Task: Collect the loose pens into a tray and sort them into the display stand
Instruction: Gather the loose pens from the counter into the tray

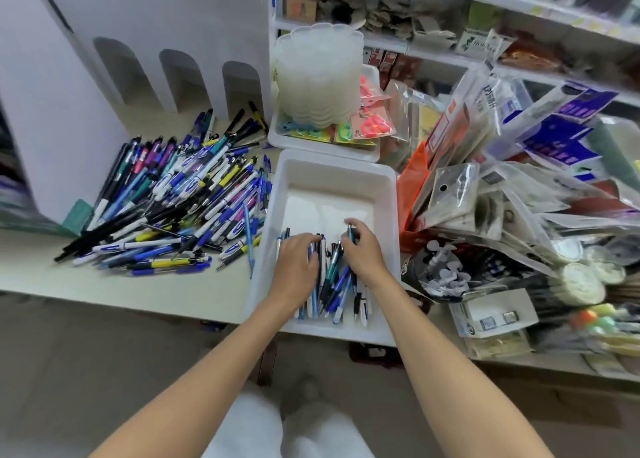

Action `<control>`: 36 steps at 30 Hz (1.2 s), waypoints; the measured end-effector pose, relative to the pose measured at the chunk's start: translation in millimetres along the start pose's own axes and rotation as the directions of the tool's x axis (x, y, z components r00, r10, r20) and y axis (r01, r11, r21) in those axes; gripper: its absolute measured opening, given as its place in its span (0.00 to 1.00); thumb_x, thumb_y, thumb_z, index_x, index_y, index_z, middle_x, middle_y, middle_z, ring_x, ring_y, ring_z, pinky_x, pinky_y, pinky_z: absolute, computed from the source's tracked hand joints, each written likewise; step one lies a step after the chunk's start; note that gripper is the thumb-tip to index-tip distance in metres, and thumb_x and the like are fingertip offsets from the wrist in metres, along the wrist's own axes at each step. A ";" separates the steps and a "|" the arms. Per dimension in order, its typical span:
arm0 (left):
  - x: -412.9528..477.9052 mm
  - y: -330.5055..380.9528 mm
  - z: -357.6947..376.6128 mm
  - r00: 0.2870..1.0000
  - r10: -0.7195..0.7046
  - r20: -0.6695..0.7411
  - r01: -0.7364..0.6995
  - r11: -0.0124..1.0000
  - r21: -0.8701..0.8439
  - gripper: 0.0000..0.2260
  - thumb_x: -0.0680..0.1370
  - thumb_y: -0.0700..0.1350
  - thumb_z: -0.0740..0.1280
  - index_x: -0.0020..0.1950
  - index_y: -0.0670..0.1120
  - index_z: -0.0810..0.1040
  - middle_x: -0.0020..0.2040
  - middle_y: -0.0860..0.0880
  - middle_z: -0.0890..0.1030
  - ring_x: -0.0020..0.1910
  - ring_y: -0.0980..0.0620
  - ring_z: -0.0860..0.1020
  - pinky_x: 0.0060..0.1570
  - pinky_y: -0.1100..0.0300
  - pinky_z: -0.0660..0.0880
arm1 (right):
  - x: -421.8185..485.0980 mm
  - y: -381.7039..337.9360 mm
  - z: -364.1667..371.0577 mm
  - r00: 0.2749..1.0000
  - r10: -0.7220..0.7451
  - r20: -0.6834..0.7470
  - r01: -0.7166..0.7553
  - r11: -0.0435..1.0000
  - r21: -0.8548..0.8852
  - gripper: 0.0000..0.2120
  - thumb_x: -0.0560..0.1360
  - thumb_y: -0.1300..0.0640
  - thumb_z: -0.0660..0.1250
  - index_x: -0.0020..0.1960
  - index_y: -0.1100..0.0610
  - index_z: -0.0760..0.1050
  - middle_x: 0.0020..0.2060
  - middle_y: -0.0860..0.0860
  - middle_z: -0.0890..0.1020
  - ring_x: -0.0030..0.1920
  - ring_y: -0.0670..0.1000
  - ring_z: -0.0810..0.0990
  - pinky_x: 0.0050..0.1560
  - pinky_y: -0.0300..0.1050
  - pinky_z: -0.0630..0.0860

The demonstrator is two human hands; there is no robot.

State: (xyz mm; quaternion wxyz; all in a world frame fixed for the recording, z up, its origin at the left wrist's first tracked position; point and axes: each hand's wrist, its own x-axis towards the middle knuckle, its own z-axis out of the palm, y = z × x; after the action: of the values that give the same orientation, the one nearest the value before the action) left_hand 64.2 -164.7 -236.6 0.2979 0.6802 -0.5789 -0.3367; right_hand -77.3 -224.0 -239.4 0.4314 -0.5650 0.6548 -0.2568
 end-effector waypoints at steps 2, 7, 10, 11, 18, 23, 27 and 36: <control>3.7 -9.2 5.1 1.000 -0.012 -0.014 0.013 0.998 0.066 0.18 0.83 0.40 0.59 0.73 0.48 0.70 0.77 0.48 0.65 0.78 0.48 0.56 0.77 0.53 0.52 | -3.2 4.8 6.7 0.999 0.031 0.034 -0.029 0.998 -0.064 0.12 0.80 0.60 0.61 0.60 0.58 0.79 0.67 0.54 0.72 0.69 0.52 0.69 0.67 0.40 0.62; 6.9 -24.4 10.5 0.979 -0.012 0.206 -0.040 0.969 0.245 0.32 0.82 0.51 0.64 0.81 0.53 0.51 0.82 0.47 0.43 0.80 0.48 0.36 0.76 0.49 0.34 | -25.4 14.0 3.6 0.996 0.034 -0.078 -0.037 0.999 -0.039 0.21 0.80 0.58 0.64 0.72 0.52 0.69 0.75 0.52 0.62 0.76 0.51 0.59 0.73 0.44 0.56; 9.2 -24.7 8.3 0.960 0.004 0.281 -0.083 0.959 0.270 0.40 0.79 0.53 0.69 0.82 0.54 0.46 0.82 0.47 0.41 0.79 0.48 0.35 0.75 0.48 0.32 | -43.3 22.7 -2.1 0.991 0.056 0.117 -0.051 0.997 -0.051 0.33 0.78 0.58 0.67 0.78 0.46 0.57 0.79 0.45 0.49 0.78 0.46 0.49 0.75 0.46 0.53; 9.7 -23.7 7.6 0.955 0.016 0.297 -0.090 0.967 0.240 0.41 0.78 0.52 0.70 0.82 0.54 0.46 0.82 0.47 0.42 0.79 0.49 0.36 0.75 0.49 0.31 | -47.0 24.6 -2.8 0.984 0.046 0.174 -0.031 0.995 -0.090 0.36 0.78 0.60 0.67 0.79 0.45 0.53 0.79 0.44 0.46 0.78 0.45 0.45 0.75 0.46 0.51; 3.3 -18.3 6.9 0.969 0.031 0.244 0.015 0.982 -0.186 0.30 0.82 0.40 0.64 0.81 0.54 0.56 0.81 0.55 0.50 0.80 0.56 0.47 0.79 0.52 0.49 | -52.0 26.2 -2.8 0.990 0.039 0.136 -0.027 0.995 -0.092 0.35 0.79 0.65 0.62 0.80 0.49 0.51 0.79 0.44 0.43 0.78 0.45 0.44 0.69 0.36 0.48; 4.9 -24.5 7.5 0.983 0.057 0.176 -0.055 0.998 -0.017 0.25 0.83 0.35 0.60 0.79 0.49 0.63 0.81 0.49 0.51 0.80 0.52 0.43 0.77 0.56 0.40 | -54.9 30.2 -0.6 0.986 0.047 0.158 -0.019 0.984 -0.176 0.33 0.80 0.68 0.57 0.80 0.52 0.50 0.80 0.45 0.42 0.79 0.46 0.42 0.78 0.44 0.46; 4.5 -23.9 6.6 0.985 0.006 0.171 0.005 0.998 -0.063 0.25 0.81 0.37 0.65 0.77 0.50 0.65 0.81 0.48 0.56 0.80 0.51 0.49 0.79 0.50 0.49 | -53.4 27.4 2.5 0.998 0.034 0.053 -0.021 0.973 -0.231 0.30 0.80 0.70 0.54 0.80 0.57 0.54 0.80 0.48 0.48 0.79 0.47 0.46 0.78 0.43 0.48; 19.3 -13.5 -17.5 0.996 0.000 0.086 0.007 0.997 -0.074 0.19 0.82 0.36 0.62 0.72 0.48 0.72 0.77 0.48 0.64 0.77 0.50 0.61 0.73 0.61 0.55 | -50.9 16.7 6.1 0.970 -0.161 -0.185 0.079 0.919 -0.387 0.26 0.78 0.74 0.57 0.75 0.62 0.65 0.76 0.54 0.60 0.76 0.53 0.56 0.76 0.46 0.56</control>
State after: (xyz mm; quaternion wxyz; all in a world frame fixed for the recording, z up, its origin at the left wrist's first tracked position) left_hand 88.1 -181.4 -239.1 0.2971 0.6547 -0.5771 -0.3873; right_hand -81.3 -170.4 -242.2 0.2255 -0.6459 0.6981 -0.2112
